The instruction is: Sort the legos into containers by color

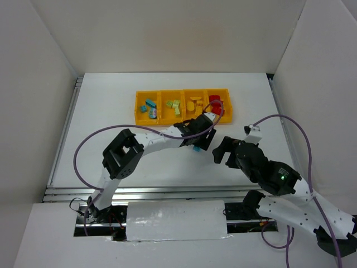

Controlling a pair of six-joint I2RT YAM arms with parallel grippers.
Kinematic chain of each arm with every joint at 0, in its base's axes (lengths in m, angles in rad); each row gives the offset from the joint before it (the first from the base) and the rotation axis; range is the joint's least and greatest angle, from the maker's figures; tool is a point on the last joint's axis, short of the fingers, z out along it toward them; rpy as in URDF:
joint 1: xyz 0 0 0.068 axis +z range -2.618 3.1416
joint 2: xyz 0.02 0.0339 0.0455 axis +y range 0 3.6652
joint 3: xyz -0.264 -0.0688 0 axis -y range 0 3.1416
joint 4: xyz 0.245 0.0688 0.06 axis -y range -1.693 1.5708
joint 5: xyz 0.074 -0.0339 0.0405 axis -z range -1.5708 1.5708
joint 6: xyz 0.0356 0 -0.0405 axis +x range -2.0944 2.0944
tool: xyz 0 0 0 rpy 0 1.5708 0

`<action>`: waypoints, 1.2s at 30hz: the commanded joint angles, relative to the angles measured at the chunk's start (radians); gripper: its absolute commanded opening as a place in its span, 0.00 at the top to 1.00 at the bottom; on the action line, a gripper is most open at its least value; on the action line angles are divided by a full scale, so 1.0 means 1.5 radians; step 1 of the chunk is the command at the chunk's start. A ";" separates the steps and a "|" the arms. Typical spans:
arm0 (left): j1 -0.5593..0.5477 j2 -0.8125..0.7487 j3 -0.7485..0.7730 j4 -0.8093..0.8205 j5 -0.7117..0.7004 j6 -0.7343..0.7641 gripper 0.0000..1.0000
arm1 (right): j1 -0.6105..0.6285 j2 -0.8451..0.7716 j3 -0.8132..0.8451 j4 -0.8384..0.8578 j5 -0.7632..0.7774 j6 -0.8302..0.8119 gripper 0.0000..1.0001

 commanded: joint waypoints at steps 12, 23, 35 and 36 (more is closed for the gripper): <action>0.001 0.051 0.006 0.008 0.009 0.019 0.32 | -0.004 0.011 0.004 0.033 -0.005 -0.023 0.00; 0.017 -0.096 -0.108 0.025 -0.054 0.006 0.99 | -0.002 0.016 0.004 0.036 -0.006 -0.026 0.00; 0.207 -0.263 -0.132 0.012 -0.190 0.006 0.95 | -0.003 0.020 -0.001 0.045 -0.014 -0.031 0.00; 0.221 -0.251 -0.112 0.013 -0.192 0.009 0.94 | -0.003 0.022 0.000 0.045 -0.015 -0.032 0.00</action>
